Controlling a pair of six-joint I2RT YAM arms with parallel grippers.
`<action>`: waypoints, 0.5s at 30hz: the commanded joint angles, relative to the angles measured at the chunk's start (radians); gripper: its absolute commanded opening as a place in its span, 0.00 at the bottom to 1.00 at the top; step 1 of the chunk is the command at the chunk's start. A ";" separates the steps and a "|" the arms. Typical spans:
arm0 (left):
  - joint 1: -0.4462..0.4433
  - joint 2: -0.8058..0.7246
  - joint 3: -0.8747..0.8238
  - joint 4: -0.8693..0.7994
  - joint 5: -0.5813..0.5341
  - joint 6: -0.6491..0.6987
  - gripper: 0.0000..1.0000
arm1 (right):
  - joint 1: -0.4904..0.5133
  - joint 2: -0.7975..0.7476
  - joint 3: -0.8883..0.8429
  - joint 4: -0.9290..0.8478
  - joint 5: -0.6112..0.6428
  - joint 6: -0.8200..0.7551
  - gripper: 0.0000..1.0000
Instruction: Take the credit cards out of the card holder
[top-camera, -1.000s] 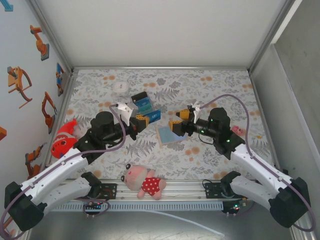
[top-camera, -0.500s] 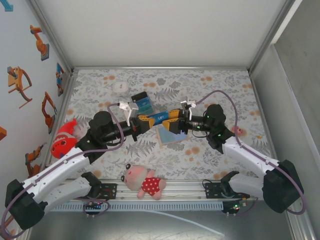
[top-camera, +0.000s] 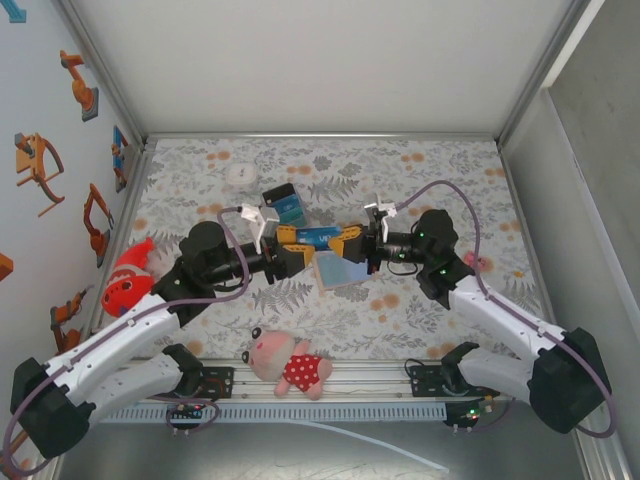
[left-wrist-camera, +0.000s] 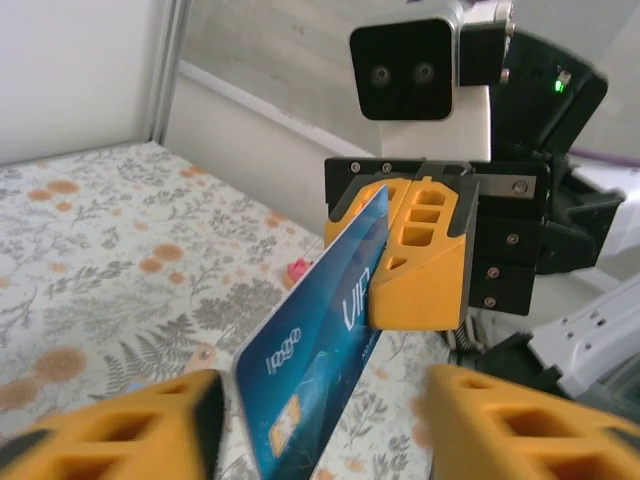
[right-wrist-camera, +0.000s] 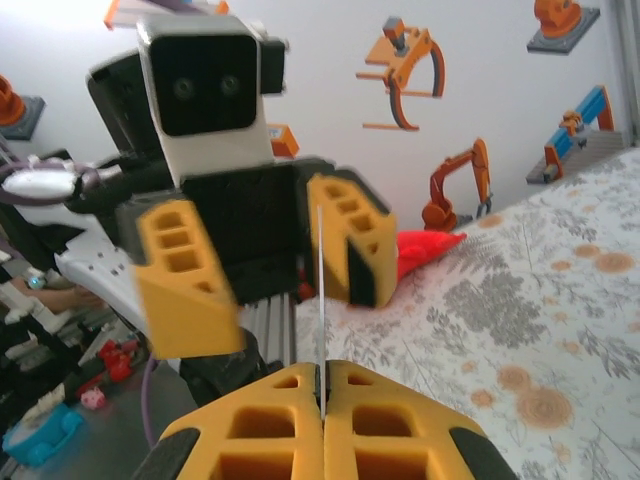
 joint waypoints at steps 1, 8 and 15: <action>-0.004 -0.036 0.091 -0.149 -0.010 0.092 0.68 | 0.000 -0.040 0.059 -0.175 0.019 -0.117 0.00; -0.006 0.033 0.254 -0.422 -0.125 0.229 0.76 | -0.001 -0.082 0.098 -0.383 0.026 -0.227 0.00; -0.010 0.107 0.306 -0.454 -0.047 0.282 0.75 | 0.000 -0.085 0.107 -0.410 0.008 -0.241 0.00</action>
